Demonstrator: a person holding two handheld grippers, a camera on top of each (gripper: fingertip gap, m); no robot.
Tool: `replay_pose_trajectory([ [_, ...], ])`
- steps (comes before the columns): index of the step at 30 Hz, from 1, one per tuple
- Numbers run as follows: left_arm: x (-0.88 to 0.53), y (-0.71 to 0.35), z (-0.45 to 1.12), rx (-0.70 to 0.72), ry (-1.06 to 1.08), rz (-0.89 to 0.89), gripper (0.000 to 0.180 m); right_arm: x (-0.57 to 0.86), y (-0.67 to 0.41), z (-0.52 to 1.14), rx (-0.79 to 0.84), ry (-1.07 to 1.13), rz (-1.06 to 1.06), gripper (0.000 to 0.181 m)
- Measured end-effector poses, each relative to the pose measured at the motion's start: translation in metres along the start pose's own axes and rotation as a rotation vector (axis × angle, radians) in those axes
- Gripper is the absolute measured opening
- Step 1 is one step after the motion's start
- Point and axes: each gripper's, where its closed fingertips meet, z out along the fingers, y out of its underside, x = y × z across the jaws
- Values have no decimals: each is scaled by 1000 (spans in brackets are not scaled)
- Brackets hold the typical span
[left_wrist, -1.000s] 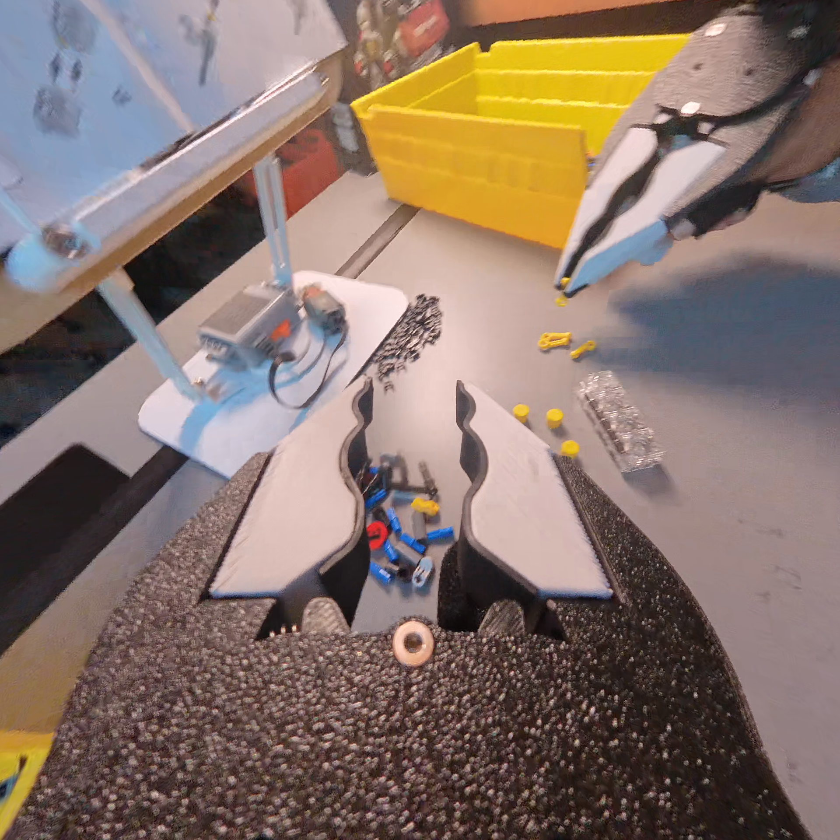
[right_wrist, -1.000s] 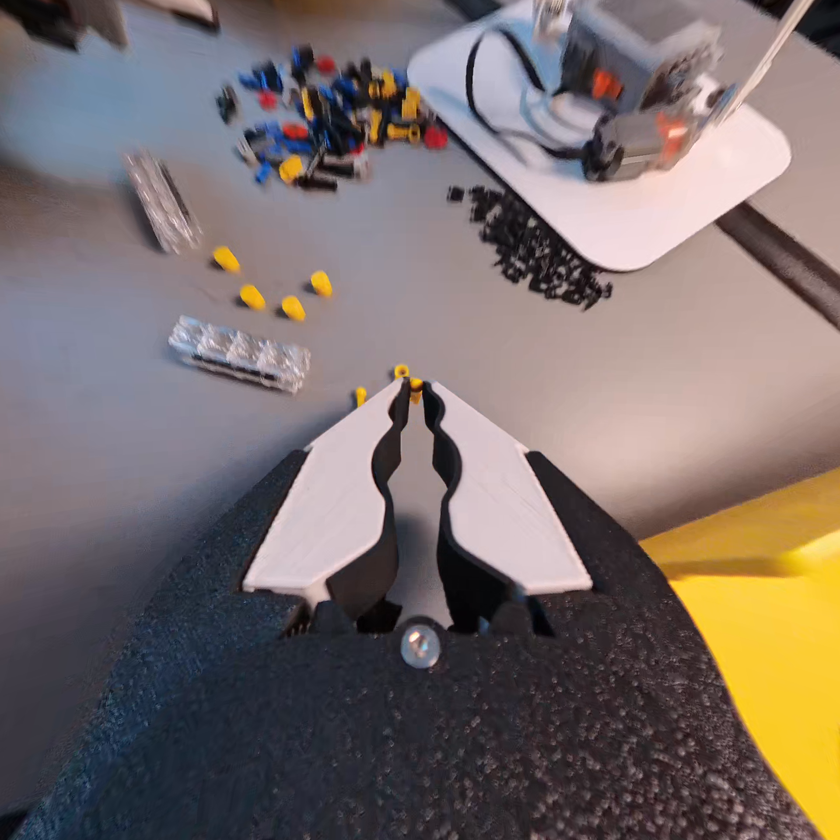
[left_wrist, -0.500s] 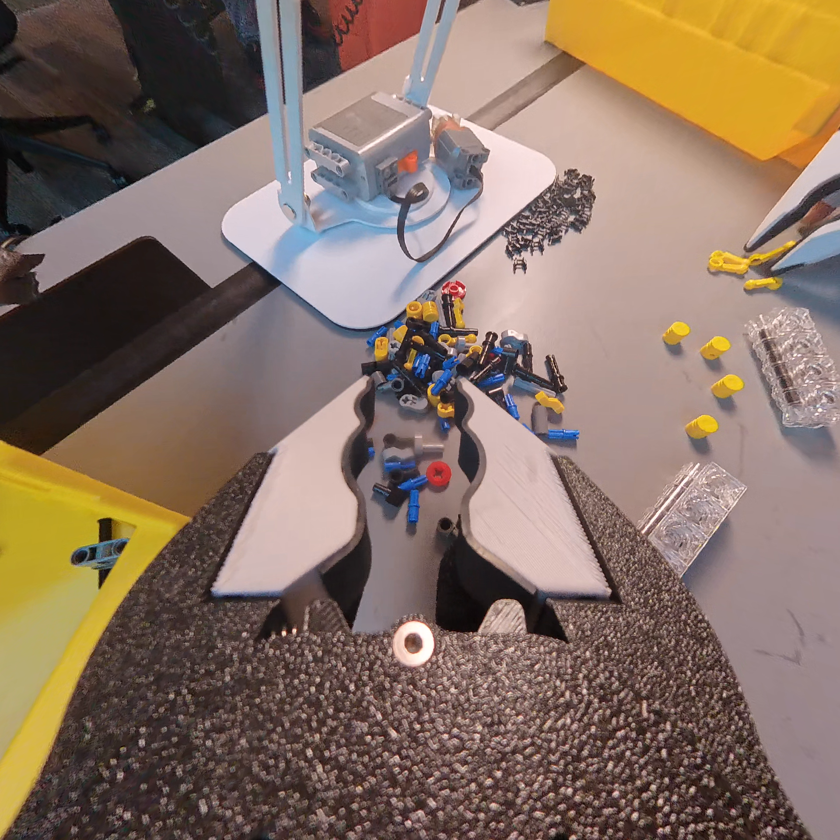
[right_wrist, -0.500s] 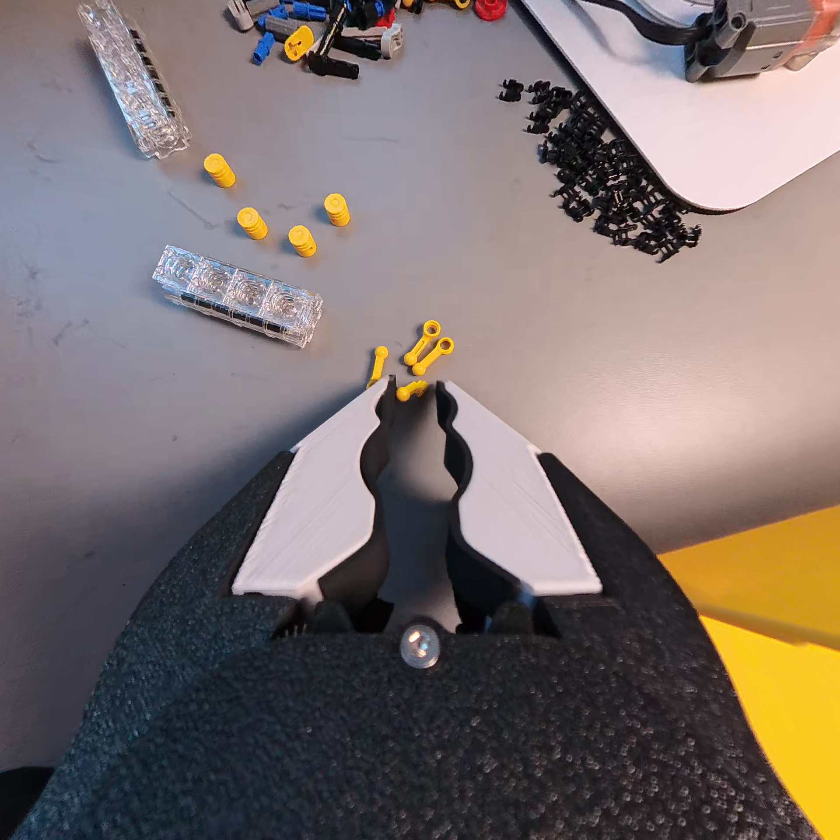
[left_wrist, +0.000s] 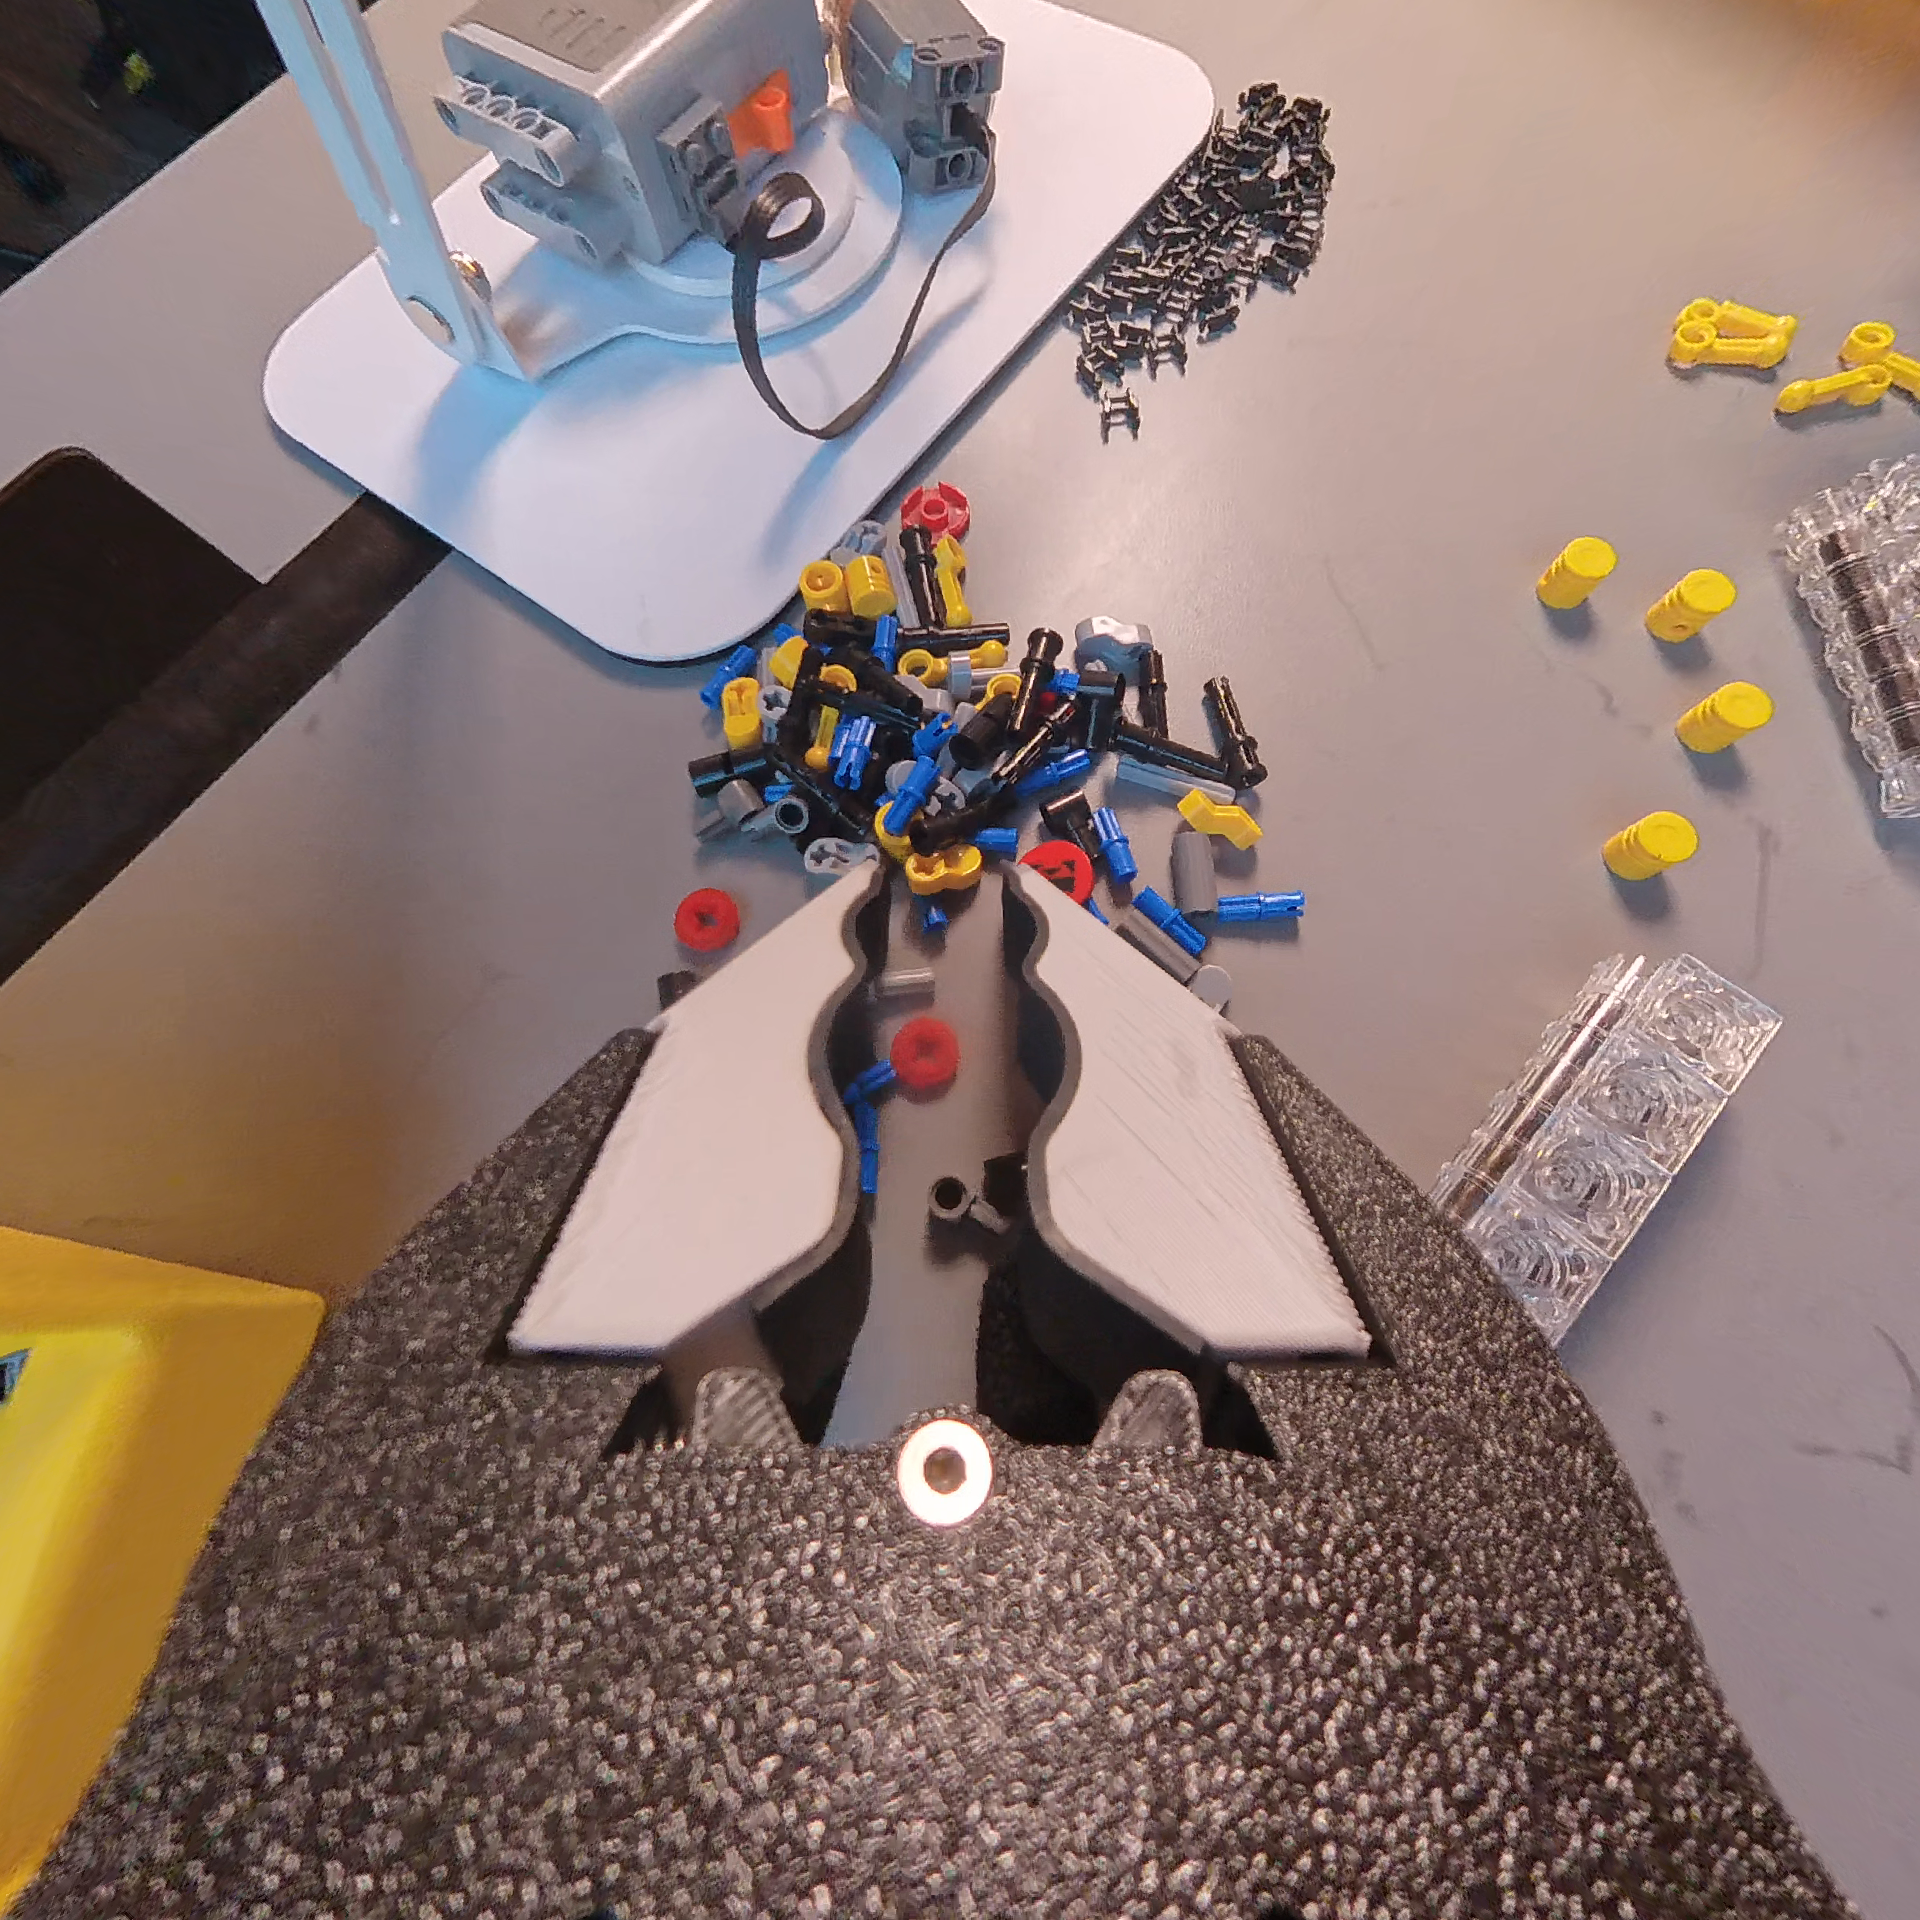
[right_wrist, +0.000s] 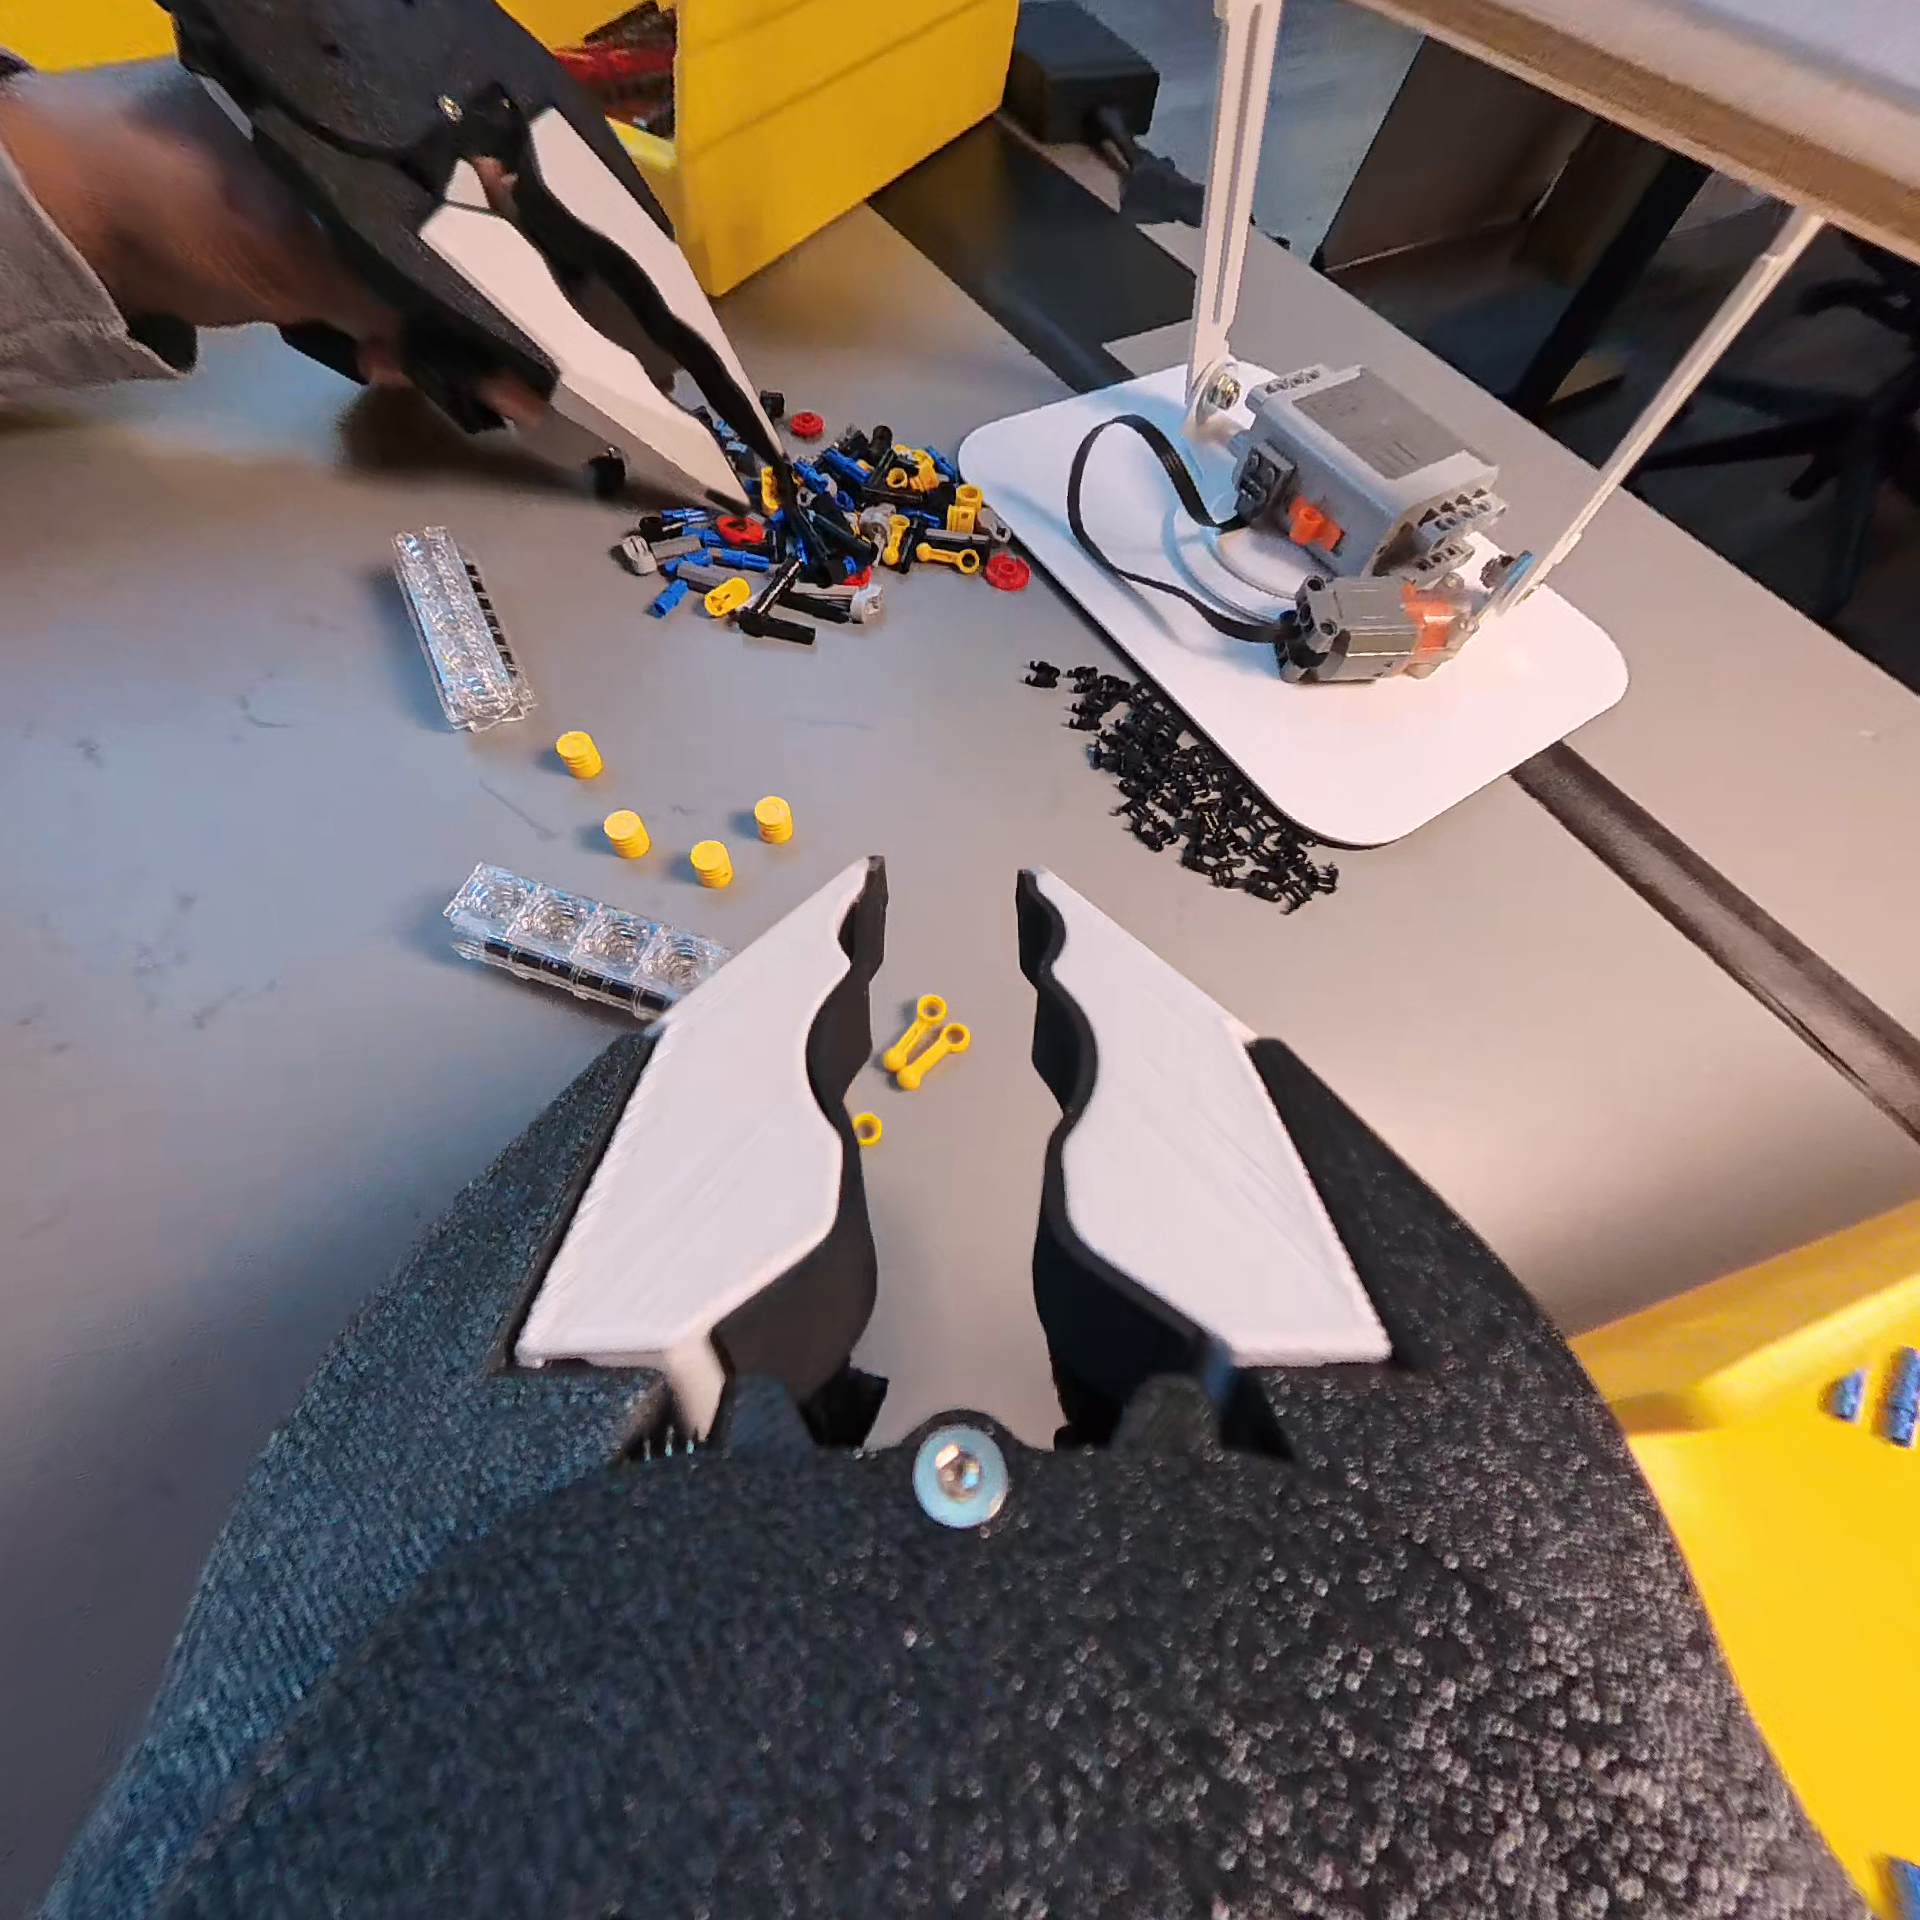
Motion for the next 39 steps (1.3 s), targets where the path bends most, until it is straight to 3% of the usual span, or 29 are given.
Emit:
replay_pose_trajectory([
  [11,0,-1,4,-10,-6,24,7,-16,8,14,-41,-44,-40,25],
  [23,-10,-6,-8,35,-31,2,7,-16,9,15,-41,-36,-44,25],
  [29,-11,-26,-23,164,-27,21,7,-15,-3,13,30,-21,-55,25],
  [35,62,-73,-44,411,289,66,7,-52,-38,14,202,-76,-167,25],
  [39,107,-88,-50,470,396,145,7,-78,-48,20,240,-125,-207,25],
])
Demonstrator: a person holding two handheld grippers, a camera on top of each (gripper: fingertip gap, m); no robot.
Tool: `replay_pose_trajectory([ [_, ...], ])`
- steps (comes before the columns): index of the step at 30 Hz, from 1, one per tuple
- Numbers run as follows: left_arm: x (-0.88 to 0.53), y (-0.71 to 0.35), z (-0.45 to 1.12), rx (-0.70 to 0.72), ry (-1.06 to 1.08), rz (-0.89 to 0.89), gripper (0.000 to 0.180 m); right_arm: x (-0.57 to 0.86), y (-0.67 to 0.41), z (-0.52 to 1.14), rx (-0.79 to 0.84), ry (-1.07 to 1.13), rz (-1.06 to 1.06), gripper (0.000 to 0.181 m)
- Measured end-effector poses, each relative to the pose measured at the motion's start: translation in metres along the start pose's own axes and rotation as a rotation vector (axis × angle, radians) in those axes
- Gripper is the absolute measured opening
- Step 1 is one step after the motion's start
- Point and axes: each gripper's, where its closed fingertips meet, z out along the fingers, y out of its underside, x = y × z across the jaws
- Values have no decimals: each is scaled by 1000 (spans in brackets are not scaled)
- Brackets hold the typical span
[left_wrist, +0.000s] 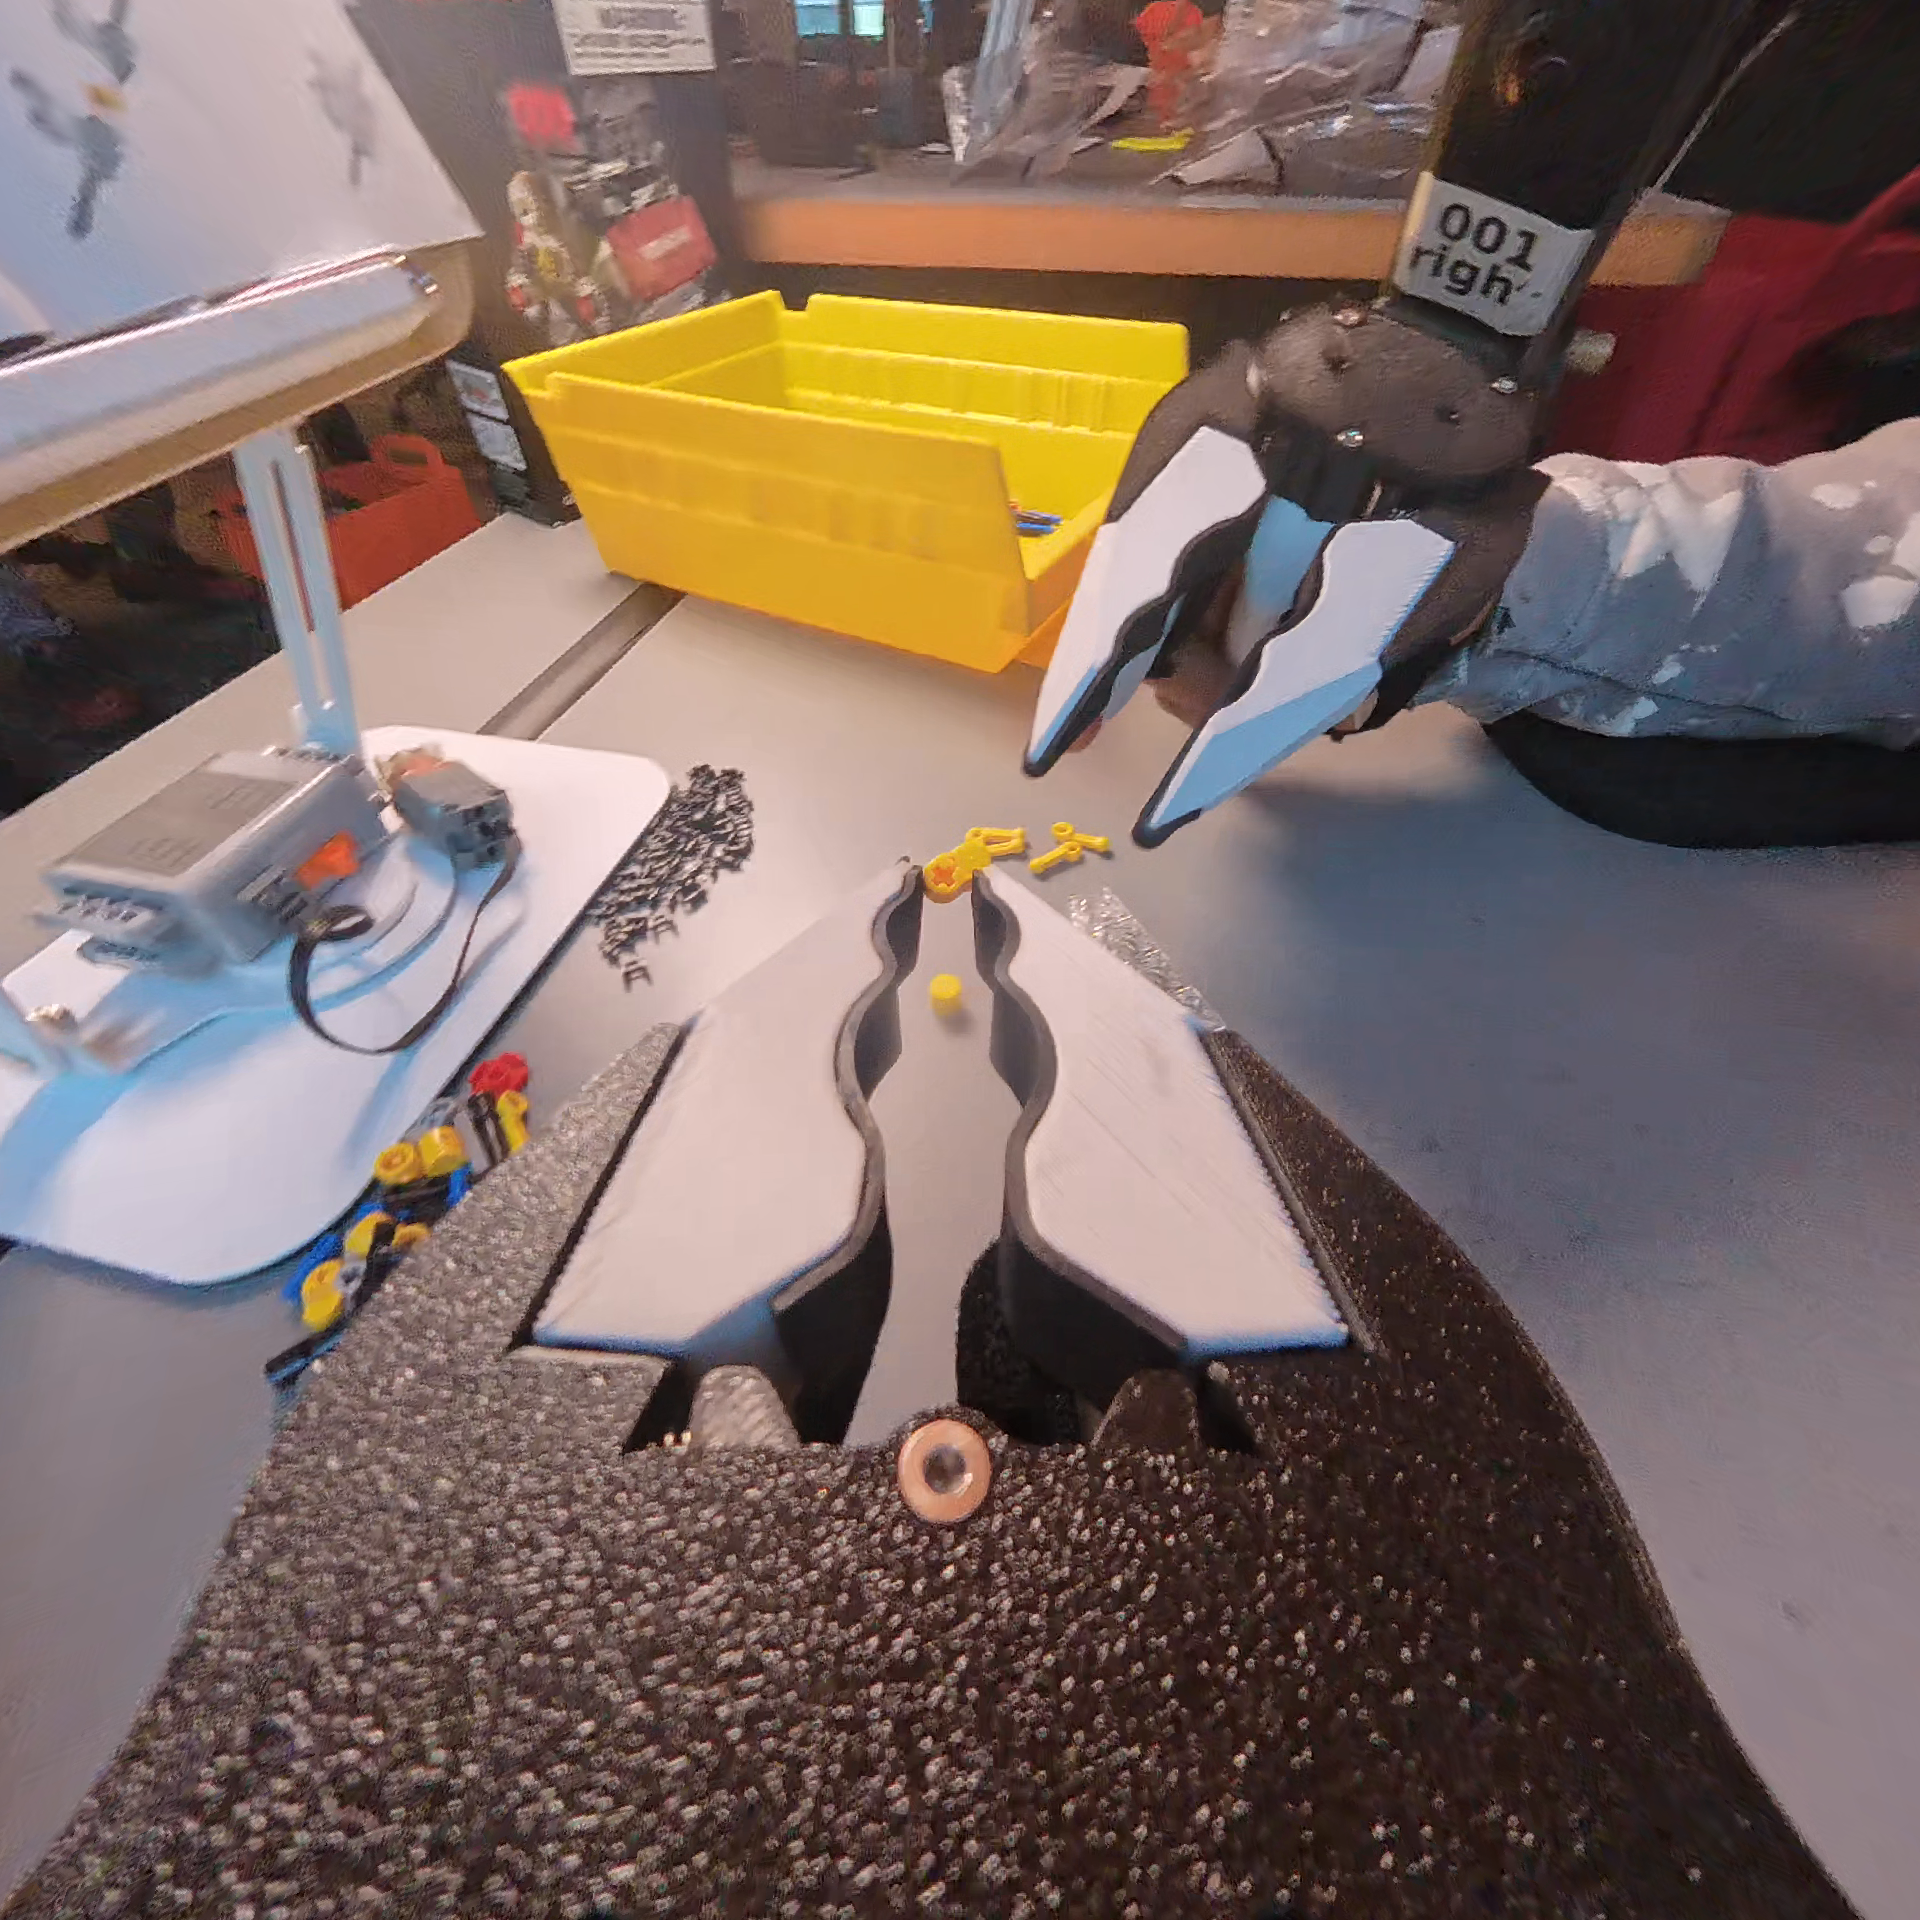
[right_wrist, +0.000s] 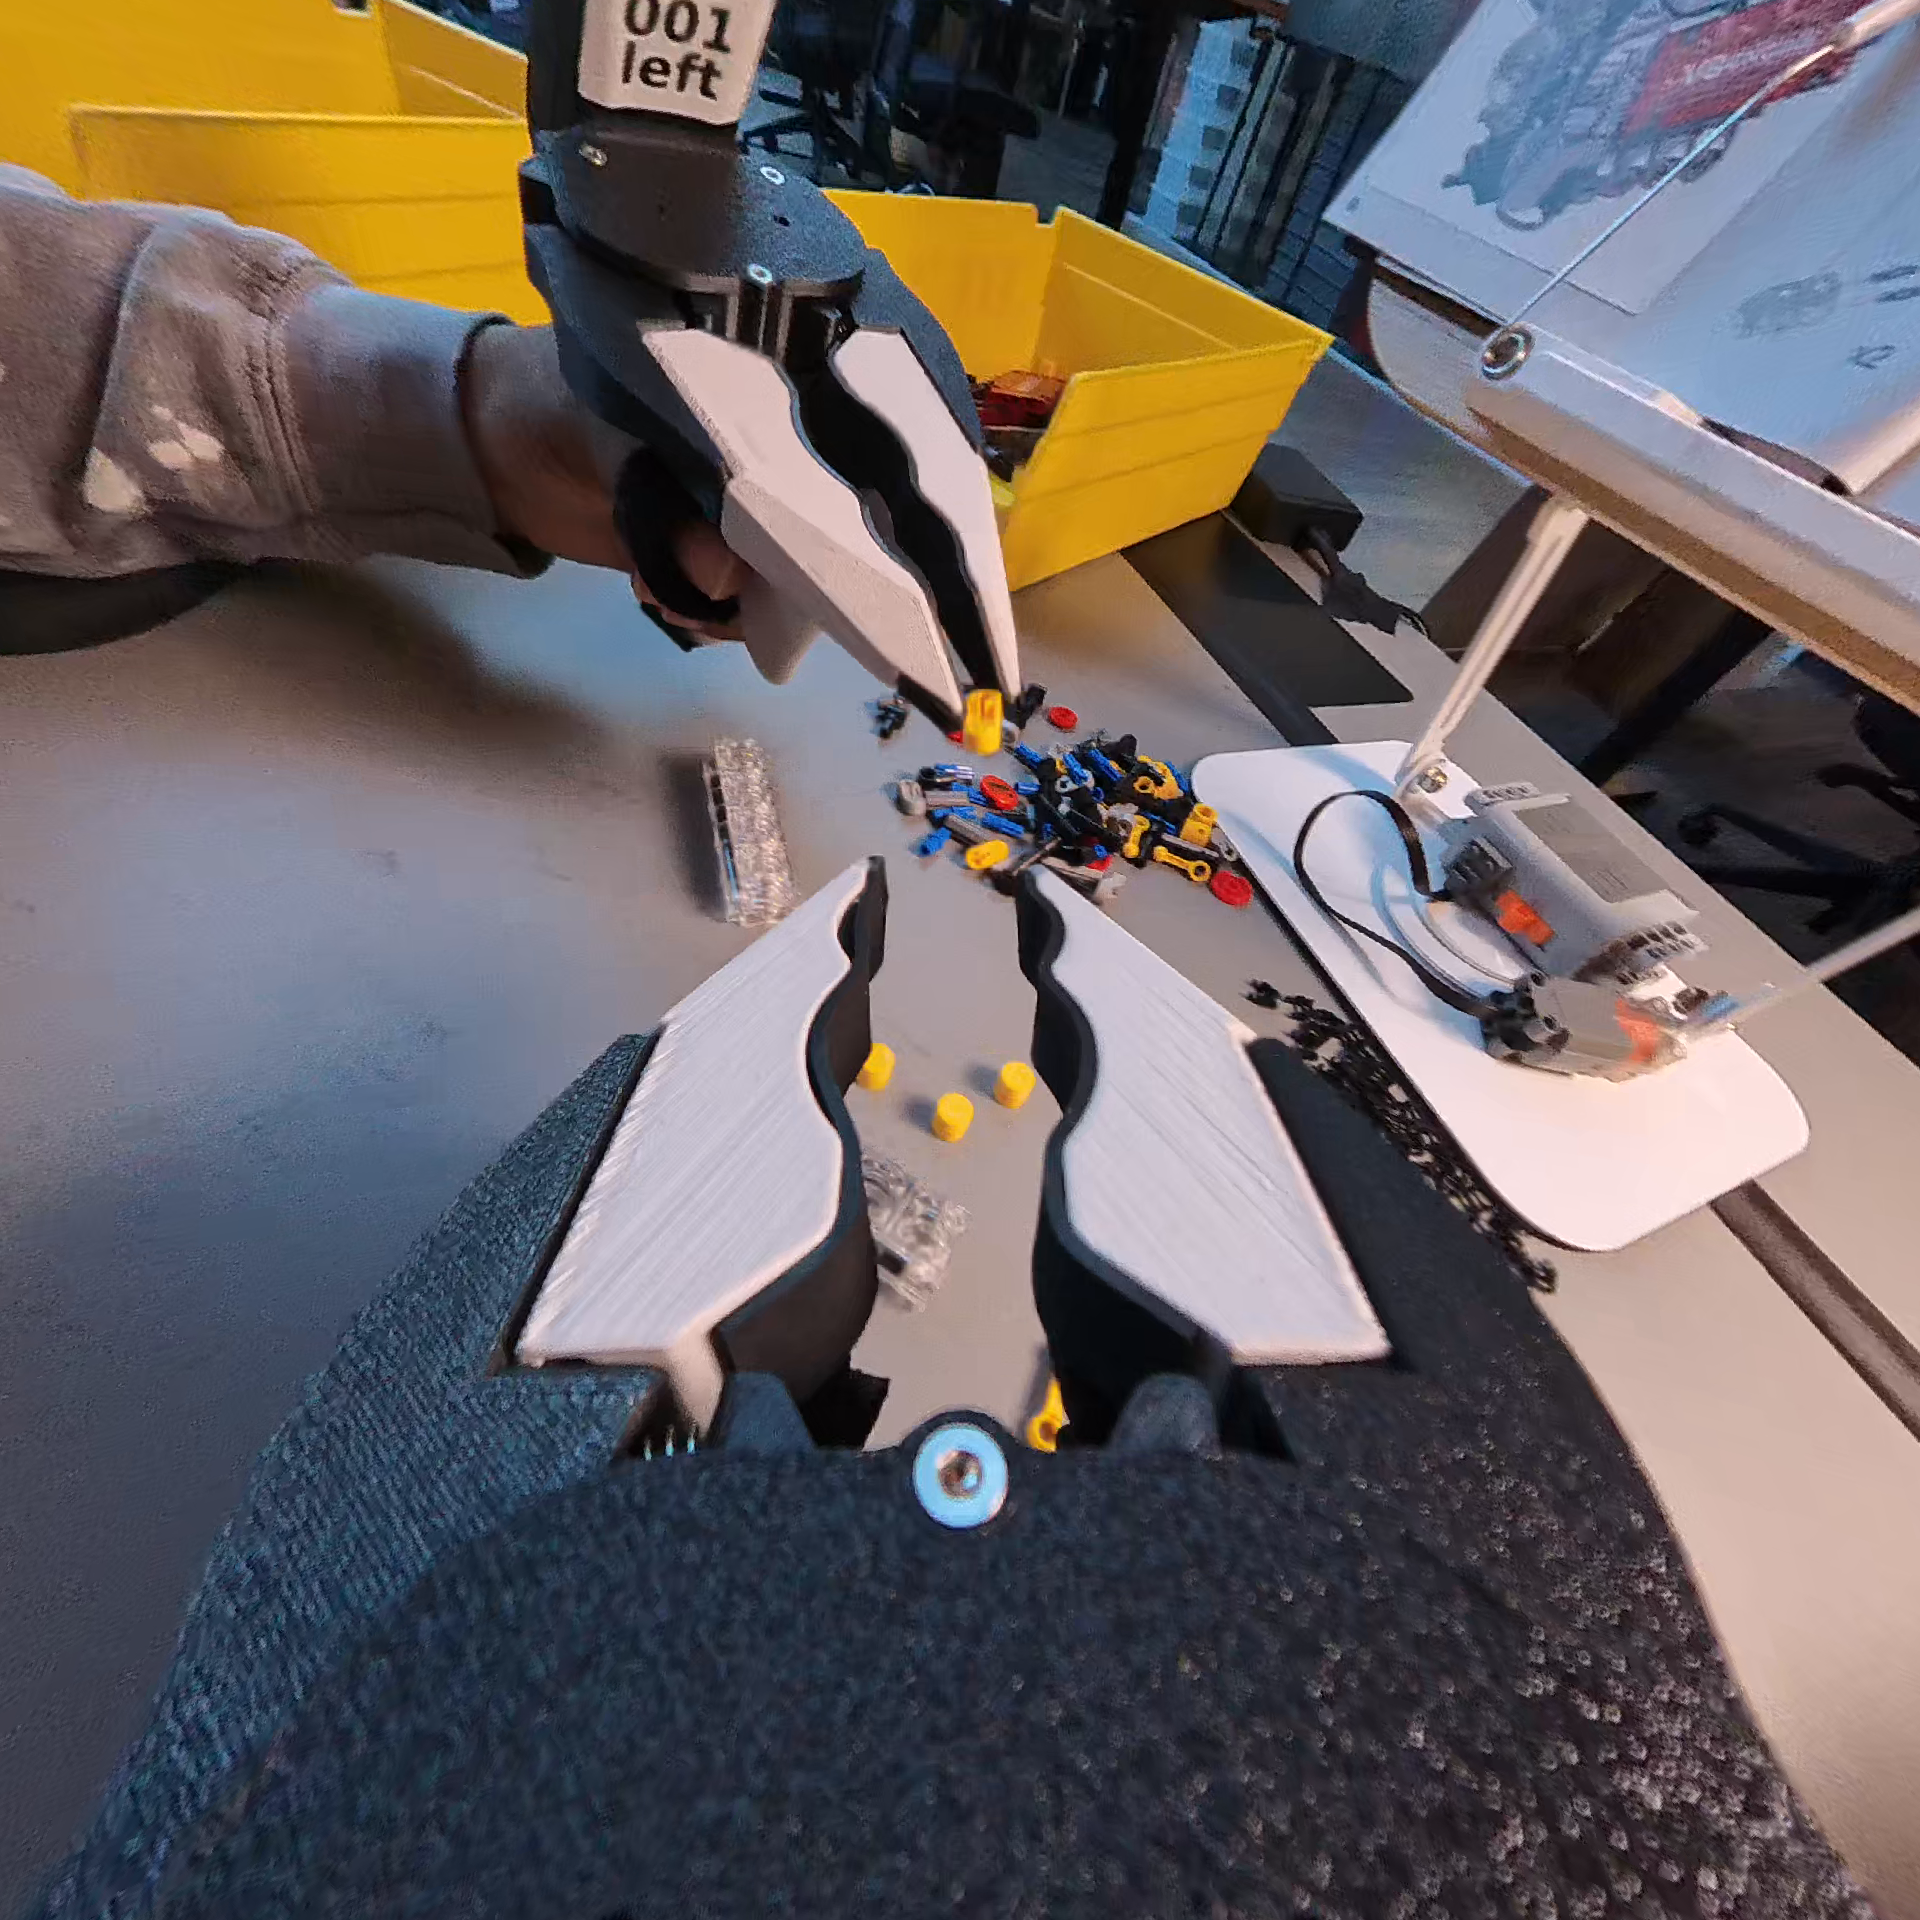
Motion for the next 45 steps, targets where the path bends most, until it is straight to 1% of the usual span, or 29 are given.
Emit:
replay_pose_trajectory([
  [3,18,-3,10,-14,27,71,7,-6,-5,2,30,-27,31,23],
  [5,27,-6,13,-8,50,86,7,-8,-7,2,36,-36,31,22],
  [9,36,-5,17,-23,83,82,7,-9,-7,0,31,-22,-54,13],
  [14,37,0,18,-39,101,57,7,-11,-4,1,11,15,-170,13],
  [20,37,5,19,-63,112,27,7,-14,0,3,-17,27,-257,7],
  [30,37,8,23,-68,107,-11,7,-13,7,-1,-34,-33,-169,7],
  [33,33,8,21,-63,96,-17,10,-10,12,-6,-54,-53,-149,7],
  [35,21,11,16,-84,44,-8,11,-9,22,-12,-101,-92,-136,7],
  [37,-2,21,8,-135,-51,-14,13,-10,40,-21,-188,-162,-96,7],
  [41,-58,54,-20,-269,-270,-71,13,-12,71,-41,-355,-245,-43,7],
  [45,-90,77,-45,-327,-380,-143,12,-24,95,-54,-507,-319,-15,7],
])
